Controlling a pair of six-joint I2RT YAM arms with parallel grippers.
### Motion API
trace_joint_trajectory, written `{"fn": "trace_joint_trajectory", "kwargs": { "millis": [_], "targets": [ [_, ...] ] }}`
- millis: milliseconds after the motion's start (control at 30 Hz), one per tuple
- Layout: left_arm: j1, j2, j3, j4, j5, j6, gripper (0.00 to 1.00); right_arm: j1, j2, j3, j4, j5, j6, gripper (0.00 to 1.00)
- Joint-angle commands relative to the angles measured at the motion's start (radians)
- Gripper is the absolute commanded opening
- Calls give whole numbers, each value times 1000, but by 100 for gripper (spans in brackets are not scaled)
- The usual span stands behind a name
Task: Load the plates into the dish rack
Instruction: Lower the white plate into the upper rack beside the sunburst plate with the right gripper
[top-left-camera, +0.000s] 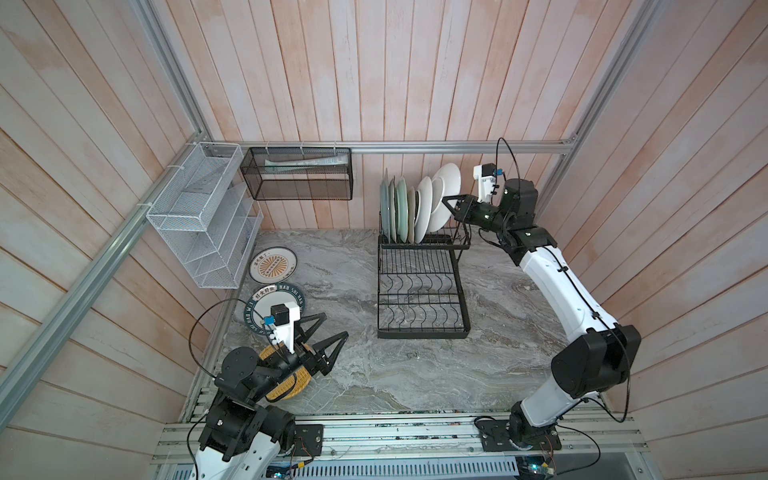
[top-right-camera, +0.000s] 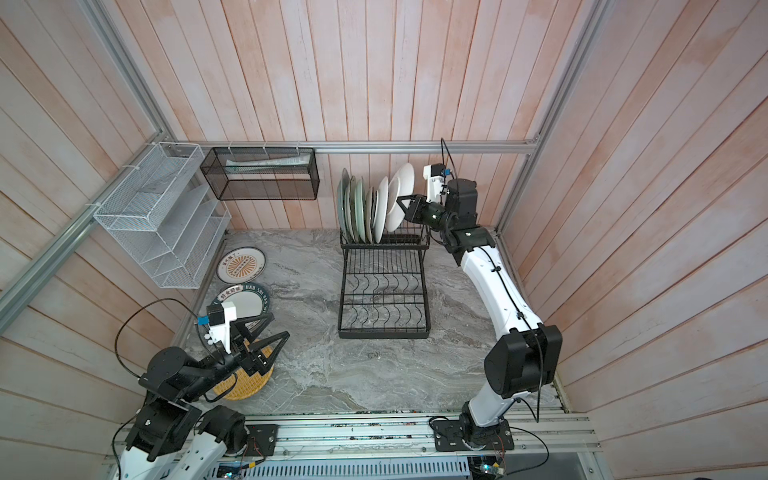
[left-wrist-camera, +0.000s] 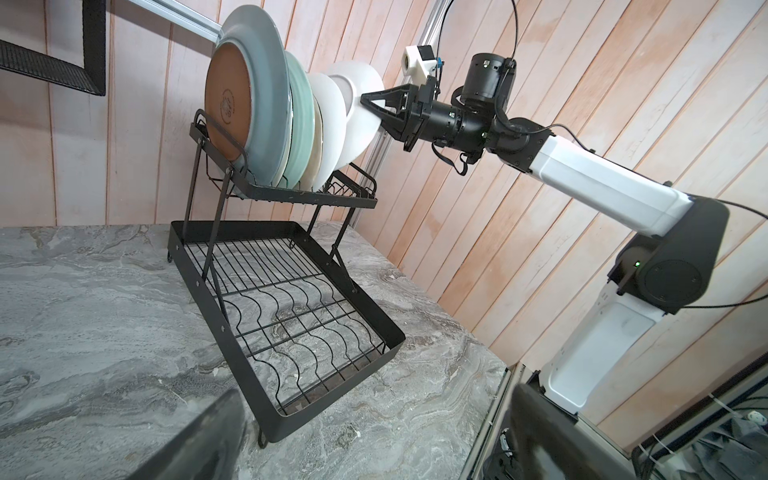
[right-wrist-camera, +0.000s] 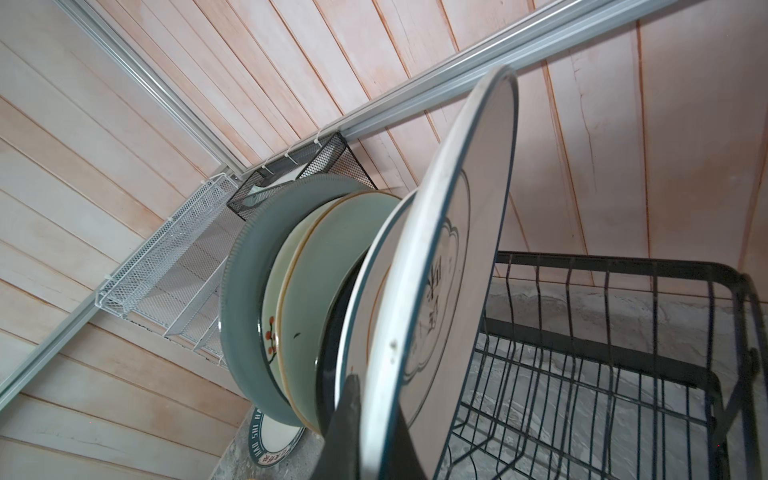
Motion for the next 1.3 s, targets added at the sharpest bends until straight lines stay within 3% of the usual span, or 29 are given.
{"fn": "trace_joint_trajectory", "kwargs": {
  "millis": [0, 767, 1267],
  "targets": [
    [4, -2, -13, 24, 19, -1, 100, 0, -34, 36, 69, -33, 17, 0],
    [4, -1, -15, 27, 14, -4, 100, 6, 35, 8, -9, 24, -62, 0],
    [3, -2, -14, 24, 12, -4, 100, 82, 97, 66, -116, 190, -149, 0]
  ]
}}
